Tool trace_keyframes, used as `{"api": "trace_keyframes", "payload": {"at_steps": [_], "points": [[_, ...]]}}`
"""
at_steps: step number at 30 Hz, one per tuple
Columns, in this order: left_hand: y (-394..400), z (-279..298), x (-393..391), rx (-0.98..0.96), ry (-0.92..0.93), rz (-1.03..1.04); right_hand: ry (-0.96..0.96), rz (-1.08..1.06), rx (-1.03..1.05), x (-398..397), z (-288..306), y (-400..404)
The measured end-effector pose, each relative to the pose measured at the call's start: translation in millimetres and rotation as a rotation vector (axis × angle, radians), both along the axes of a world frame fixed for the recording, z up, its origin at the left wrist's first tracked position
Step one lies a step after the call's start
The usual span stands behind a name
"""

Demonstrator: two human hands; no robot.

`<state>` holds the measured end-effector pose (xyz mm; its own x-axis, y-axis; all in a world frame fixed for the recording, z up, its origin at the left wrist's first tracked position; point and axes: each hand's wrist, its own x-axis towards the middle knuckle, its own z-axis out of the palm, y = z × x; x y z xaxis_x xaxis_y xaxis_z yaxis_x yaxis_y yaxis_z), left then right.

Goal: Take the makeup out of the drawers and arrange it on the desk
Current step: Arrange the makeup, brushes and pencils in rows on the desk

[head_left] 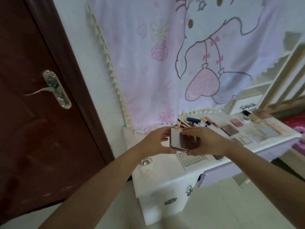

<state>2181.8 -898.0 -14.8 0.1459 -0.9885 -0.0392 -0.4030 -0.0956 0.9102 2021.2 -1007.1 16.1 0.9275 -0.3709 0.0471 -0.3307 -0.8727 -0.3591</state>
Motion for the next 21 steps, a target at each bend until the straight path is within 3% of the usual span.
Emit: {"api": "trace_keyframes", "payload": {"at_steps": [9, 16, 21], "points": [[-2.1, 22.3, -10.0, -0.134, -0.111, 0.127, 0.021, 0.082, -0.043, -2.3, 25.5, -7.8], [-13.2, 30.3, -11.5, -0.086, -0.211, 0.125, -0.002, 0.116, 0.074, -3.2, 35.6, -28.1], [-22.5, 26.9, -16.6, 0.021, -0.008, 0.141, 0.082, 0.101, 0.166, -2.2, 33.5, -45.3]]}}
